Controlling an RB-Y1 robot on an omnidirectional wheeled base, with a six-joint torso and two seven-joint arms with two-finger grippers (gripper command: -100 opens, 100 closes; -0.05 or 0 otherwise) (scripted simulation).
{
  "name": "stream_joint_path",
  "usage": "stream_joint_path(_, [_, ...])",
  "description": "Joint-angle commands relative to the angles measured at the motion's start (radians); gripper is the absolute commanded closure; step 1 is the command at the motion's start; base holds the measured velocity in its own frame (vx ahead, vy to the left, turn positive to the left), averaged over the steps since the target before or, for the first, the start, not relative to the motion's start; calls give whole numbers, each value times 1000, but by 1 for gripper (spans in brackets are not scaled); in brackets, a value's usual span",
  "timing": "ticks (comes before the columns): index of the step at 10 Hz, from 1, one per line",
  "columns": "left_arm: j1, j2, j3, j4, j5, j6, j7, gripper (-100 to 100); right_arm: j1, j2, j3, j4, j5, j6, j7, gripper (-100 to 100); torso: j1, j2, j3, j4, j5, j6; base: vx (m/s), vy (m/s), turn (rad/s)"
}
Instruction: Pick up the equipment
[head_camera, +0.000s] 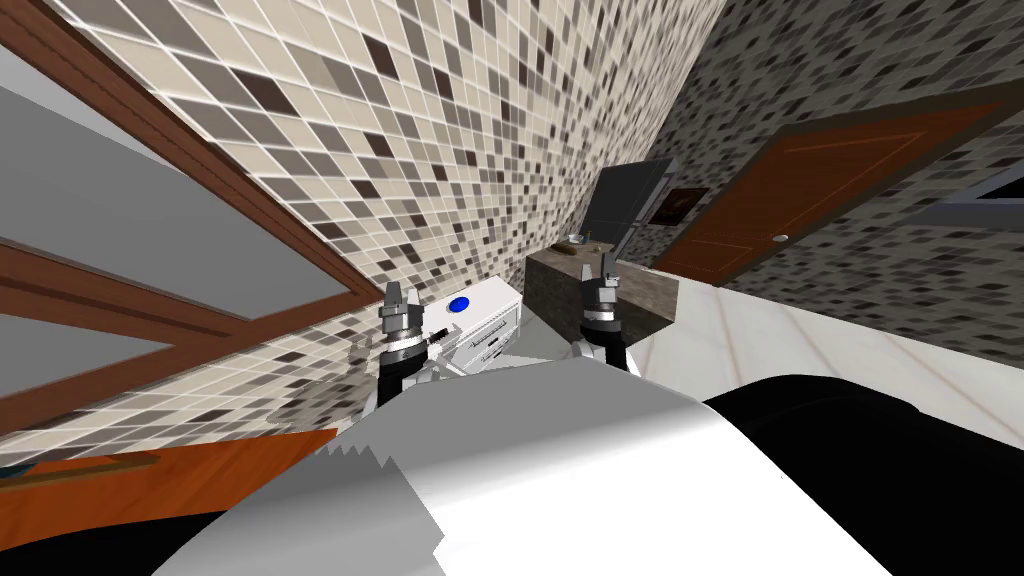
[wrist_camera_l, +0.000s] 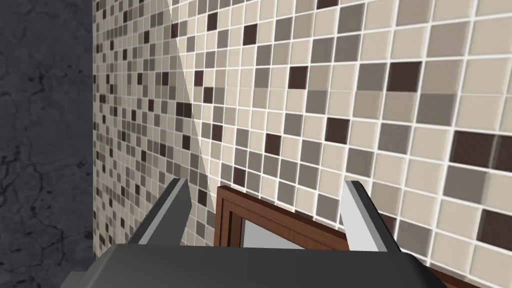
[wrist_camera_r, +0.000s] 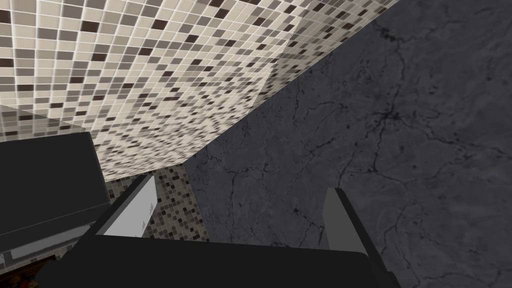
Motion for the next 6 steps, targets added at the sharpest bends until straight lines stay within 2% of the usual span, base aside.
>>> stream_joint_path(1, [-8, 34, 4, 9, 9, 20, 9, -100, 0, 0, 0, 0, 0, 0, 0, 0, 0, 0, 0, 0, 0, 0, -6, -2, -55])
stream_joint_path(4, [-39, 103, 20, 43, 44, 95, 47, -100, 0, 0, 0, 0, 0, 0, 0, 0, 0, 2, 1, 0, 0, 0, -28, -3, -95])
stream_joint_path(5, [-39, 103, 20, 43, 44, 101, 47, -100, 0, 0, 0, 0, 0, 0, 0, 0, 0, 2, 1, 0, 0, 0, -28, -3, -45])
stream_joint_path(6, [-54, 126, 28, 59, 60, 139, 65, -100, 0, 0, 0, 0, 0, 0, 0, 0, 0, 2, 1, 0, 0, 0, -27, -9, -90])
